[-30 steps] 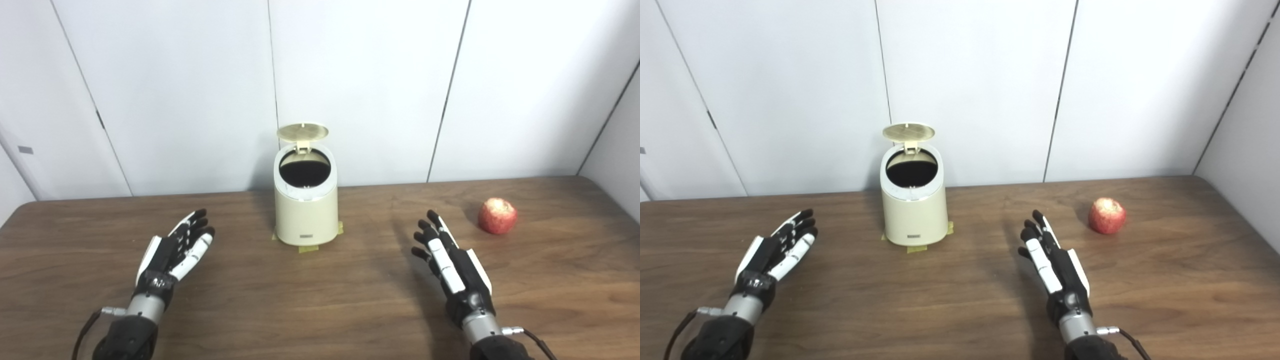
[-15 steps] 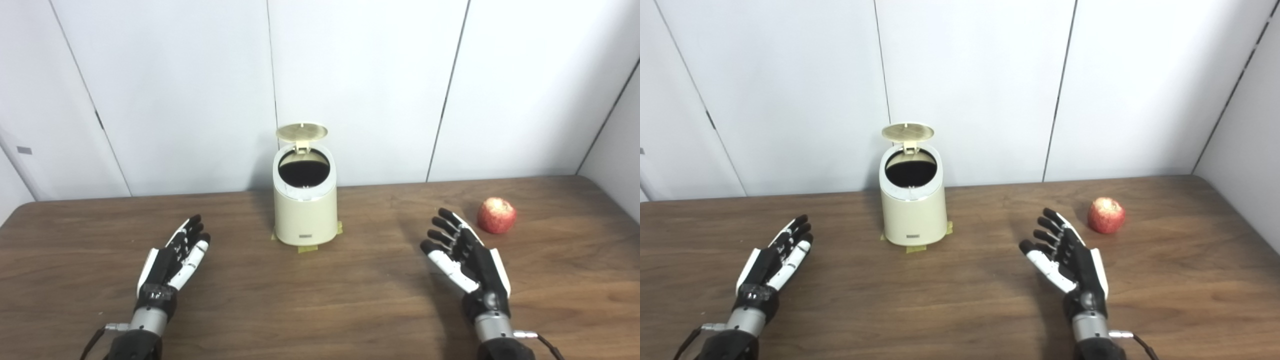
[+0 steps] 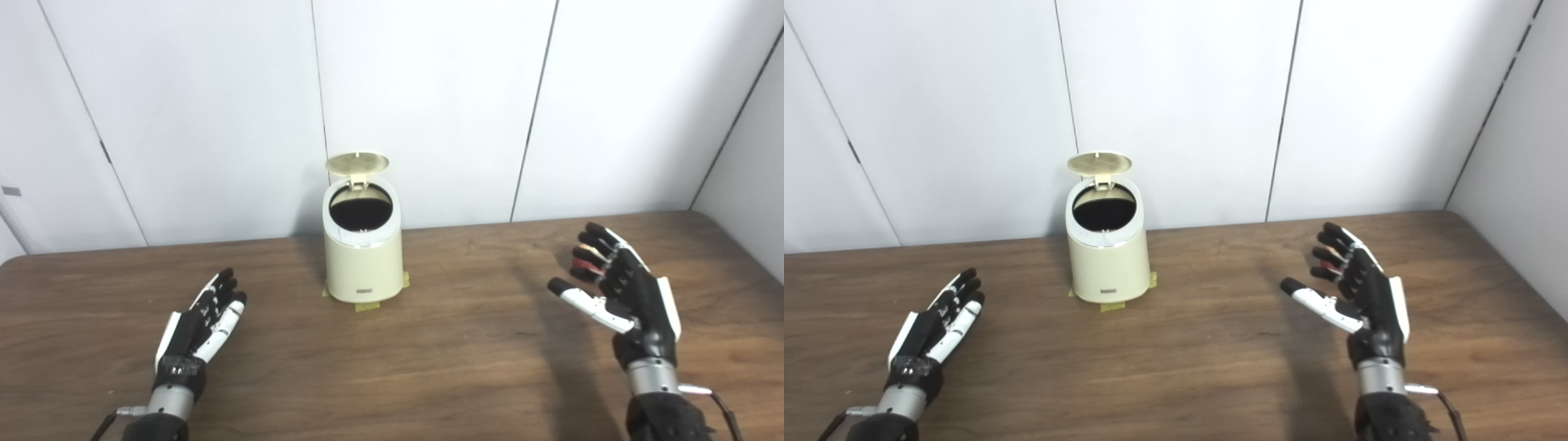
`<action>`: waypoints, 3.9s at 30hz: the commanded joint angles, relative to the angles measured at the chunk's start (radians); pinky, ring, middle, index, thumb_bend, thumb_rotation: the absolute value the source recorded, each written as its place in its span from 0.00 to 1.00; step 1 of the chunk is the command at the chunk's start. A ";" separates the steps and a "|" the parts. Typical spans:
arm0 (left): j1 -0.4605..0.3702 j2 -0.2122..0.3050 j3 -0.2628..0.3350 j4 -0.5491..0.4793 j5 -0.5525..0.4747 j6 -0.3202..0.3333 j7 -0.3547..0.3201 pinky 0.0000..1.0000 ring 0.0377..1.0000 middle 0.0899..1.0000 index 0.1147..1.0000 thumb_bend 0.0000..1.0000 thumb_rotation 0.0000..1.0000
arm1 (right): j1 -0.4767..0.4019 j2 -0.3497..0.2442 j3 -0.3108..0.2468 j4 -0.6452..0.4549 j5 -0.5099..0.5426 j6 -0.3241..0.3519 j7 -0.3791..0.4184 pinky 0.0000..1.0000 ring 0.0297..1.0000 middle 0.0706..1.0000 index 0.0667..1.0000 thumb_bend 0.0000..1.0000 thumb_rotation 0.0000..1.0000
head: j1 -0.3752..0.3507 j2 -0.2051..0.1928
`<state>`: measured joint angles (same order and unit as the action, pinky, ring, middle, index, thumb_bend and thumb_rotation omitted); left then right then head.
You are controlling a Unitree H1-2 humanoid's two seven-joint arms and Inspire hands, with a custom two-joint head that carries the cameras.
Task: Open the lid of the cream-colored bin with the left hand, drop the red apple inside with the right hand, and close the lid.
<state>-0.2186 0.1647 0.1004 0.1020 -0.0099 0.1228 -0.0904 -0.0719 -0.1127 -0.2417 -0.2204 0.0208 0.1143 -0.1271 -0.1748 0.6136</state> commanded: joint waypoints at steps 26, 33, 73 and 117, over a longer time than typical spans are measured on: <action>-0.023 0.044 0.037 -0.029 -0.079 0.029 -0.012 0.98 0.97 0.94 0.96 0.33 0.36 | -0.154 -0.277 0.076 0.146 -0.469 0.043 -0.070 0.75 0.84 0.84 0.81 0.83 0.20 | -0.178 0.018; -0.023 0.041 0.037 -0.027 -0.094 0.034 -0.030 0.96 0.95 0.94 0.96 0.30 0.32 | -0.238 -0.352 0.155 0.278 -0.581 0.136 -0.017 0.75 0.84 0.85 0.83 0.87 0.22 | -0.205 0.022; -0.033 0.040 0.029 -0.082 -0.072 0.091 -0.010 0.98 0.95 0.94 0.97 0.35 0.34 | -0.516 -0.506 0.371 0.651 -0.636 0.282 0.112 0.63 0.75 0.80 0.77 0.97 0.20 | -0.159 0.045; -0.039 0.045 0.024 -0.085 -0.043 0.082 0.011 1.00 0.95 0.92 0.96 0.35 0.37 | -0.489 -0.422 0.342 0.717 -0.578 0.121 -0.061 0.48 0.48 0.50 0.50 0.60 0.00 | -0.140 0.050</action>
<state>-0.2195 0.1932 0.1247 0.0313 -0.0637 0.2374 -0.0888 -0.5183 -0.5136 0.1238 0.5022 -0.5610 0.2725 -0.1391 -0.3129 0.6627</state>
